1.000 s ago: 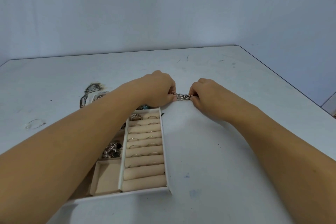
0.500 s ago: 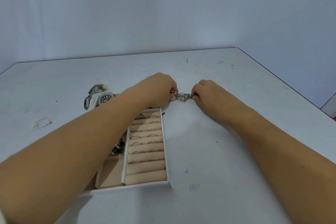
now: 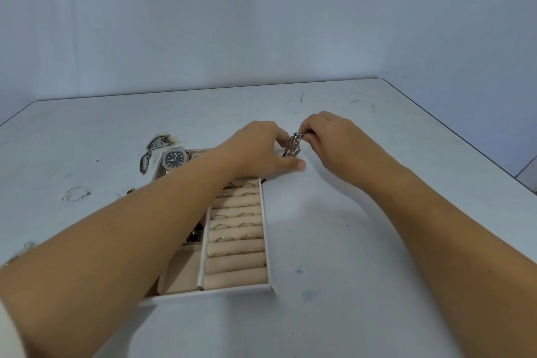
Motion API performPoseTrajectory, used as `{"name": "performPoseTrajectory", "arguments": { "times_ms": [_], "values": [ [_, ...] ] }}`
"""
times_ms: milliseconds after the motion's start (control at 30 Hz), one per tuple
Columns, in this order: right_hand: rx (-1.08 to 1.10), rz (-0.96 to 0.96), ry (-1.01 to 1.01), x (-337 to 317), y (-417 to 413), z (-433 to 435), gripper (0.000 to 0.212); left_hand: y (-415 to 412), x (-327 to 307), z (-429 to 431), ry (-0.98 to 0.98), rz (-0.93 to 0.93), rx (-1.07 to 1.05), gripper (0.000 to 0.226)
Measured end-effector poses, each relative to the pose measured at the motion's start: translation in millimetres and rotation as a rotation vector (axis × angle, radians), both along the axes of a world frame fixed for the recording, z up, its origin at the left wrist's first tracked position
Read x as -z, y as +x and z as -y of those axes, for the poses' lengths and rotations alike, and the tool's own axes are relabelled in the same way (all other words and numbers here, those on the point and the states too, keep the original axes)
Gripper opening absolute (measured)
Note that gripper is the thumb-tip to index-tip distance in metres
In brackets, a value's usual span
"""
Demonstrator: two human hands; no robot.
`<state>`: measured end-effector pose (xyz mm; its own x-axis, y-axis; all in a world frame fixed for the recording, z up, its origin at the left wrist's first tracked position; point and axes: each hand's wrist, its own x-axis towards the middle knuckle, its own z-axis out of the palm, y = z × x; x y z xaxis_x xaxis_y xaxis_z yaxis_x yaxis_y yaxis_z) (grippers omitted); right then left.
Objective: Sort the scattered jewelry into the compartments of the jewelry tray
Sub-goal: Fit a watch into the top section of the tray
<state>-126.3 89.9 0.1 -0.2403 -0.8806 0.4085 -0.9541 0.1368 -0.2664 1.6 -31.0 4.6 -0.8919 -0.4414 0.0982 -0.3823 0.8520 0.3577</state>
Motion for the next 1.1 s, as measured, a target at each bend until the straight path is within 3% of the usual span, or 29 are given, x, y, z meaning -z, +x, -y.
{"name": "performPoseTrajectory", "arguments": {
  "times_ms": [100,400,633,1100],
  "values": [
    [-0.002,-0.02,-0.057,-7.8,1.3,-2.5,0.017,5.1,-2.4,1.3,0.1,-0.109,0.017,0.019],
    [-0.067,-0.016,-0.093,-18.4,11.6,-2.3,0.018,54.6,-18.3,22.6,0.06,-0.229,-0.04,0.014],
    [-0.151,-0.025,-0.068,-31.2,38.1,21.1,0.018,96.9,-38.8,34.1,-0.083,-0.154,-0.109,0.015],
    [-0.186,-0.026,-0.004,-13.9,77.8,39.2,0.019,140.2,-24.8,42.7,-0.124,-0.059,-0.136,0.015]
  ]
}}
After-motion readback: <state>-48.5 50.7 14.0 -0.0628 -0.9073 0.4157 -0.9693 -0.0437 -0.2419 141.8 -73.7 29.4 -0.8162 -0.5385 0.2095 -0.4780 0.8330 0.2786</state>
